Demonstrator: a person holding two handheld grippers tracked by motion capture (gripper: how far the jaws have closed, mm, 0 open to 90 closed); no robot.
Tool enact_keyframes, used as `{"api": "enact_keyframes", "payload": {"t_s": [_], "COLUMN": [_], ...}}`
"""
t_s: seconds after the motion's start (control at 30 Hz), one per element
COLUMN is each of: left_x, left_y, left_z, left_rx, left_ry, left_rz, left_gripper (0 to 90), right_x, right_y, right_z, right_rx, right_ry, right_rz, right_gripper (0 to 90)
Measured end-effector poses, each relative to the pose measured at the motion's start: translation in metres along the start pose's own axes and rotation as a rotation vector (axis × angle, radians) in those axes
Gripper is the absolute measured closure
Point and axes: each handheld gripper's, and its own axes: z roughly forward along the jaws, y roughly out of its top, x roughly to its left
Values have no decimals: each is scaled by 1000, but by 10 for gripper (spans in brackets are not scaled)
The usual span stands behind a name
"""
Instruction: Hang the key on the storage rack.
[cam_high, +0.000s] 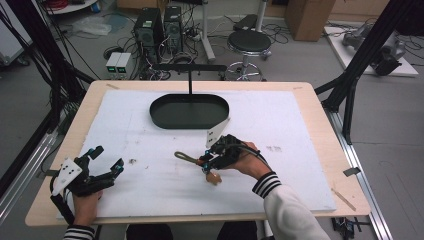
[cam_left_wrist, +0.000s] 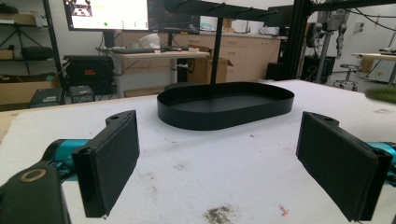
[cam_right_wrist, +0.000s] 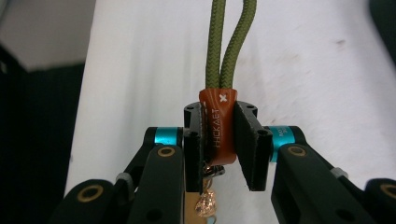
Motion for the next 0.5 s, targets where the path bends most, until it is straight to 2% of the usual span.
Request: {"api": "enact_keyframes", "payload": {"t_s": [0.03, 0.1, 0.13, 0.17, 0.27, 0.37, 0.5], "left_x": [0, 0, 0, 0, 0, 0, 0], "left_y": [0, 0, 0, 0, 0, 0, 0], "left_z": [0, 0, 0, 0, 0, 0, 0], "left_rx": [-3, -3, -2, -1, 0, -1, 0], "left_ry": [-1, -1, -1, 0, -1, -1, 0], "left_rz": [-1, -1, 0, 0, -1, 2, 3], "left_gripper": [138, 138, 138, 138, 138, 138, 138], "right_x": [-2, -3, -5, -5, -7, -9, -11], "right_y": [0, 0, 0, 0, -1, -2, -3], "right_z": [-5, -7, -13, -13, -20, -26, -35], "right_rx": [-49, -67, -116, -116, -164, -207, -272], "right_ry": [-20, -27, -50, -50, -92, -143, -234], "right_rz": [20, 26, 48, 48, 68, 84, 104], "right_gripper": [740, 740, 740, 740, 739, 739, 739]}}
